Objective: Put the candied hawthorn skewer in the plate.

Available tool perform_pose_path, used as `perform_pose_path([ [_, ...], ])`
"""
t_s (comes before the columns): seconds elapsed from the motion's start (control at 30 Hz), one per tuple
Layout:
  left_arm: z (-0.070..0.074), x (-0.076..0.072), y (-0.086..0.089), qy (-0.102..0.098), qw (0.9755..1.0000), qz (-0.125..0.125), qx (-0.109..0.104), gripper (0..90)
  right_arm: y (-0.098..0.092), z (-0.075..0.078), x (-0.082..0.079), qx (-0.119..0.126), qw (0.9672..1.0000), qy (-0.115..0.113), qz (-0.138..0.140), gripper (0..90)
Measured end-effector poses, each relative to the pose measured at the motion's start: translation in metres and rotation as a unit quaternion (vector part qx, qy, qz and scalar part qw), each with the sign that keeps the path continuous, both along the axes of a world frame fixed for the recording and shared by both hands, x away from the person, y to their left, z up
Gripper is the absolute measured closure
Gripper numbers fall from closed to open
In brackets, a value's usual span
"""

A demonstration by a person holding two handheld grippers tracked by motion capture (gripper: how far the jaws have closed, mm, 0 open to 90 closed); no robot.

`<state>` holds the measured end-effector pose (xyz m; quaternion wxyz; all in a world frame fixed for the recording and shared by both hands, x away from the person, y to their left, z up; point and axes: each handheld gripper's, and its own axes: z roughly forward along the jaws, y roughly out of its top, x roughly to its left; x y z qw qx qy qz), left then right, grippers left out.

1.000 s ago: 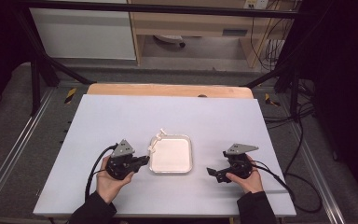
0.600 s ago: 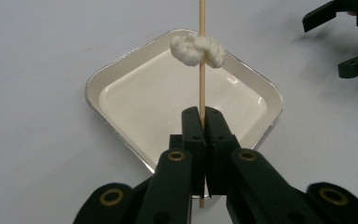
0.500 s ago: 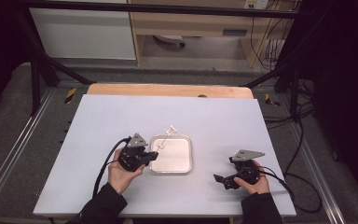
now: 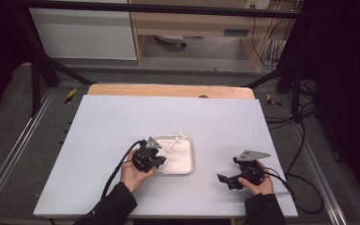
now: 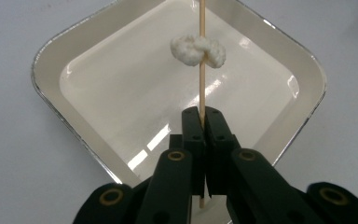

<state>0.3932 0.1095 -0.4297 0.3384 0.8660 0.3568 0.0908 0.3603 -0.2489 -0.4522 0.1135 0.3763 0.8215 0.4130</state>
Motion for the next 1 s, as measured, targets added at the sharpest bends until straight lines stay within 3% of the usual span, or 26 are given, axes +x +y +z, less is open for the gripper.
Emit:
perform_pose_path([
  [0.3,-0.006,0.0,-0.004,0.011,0.9995,0.005,0.028,88.2,-0.001,0.001,0.0,0.004,1.0,-0.001,-0.002,0.8],
  [0.47,-0.006,0.0,-0.003,0.016,0.9995,0.007,0.028,87.9,0.0,0.001,0.0,0.005,1.0,0.001,-0.002,0.9],
  [0.63,-0.005,0.0,-0.002,0.007,0.9996,0.006,0.028,83.1,0.0,0.001,0.0,0.005,1.0,0.002,-0.002,0.8],
  [0.77,0.001,-0.002,0.002,-0.009,0.9997,0.0,0.022,75.1,0.0,0.001,0.0,0.005,1.0,0.001,-0.001,0.9],
  [1.0,0.011,-0.008,0.016,-0.035,0.9993,-0.008,0.014,47.9,-0.001,0.002,0.0,0.008,1.0,0.0,-0.004,0.8],
])
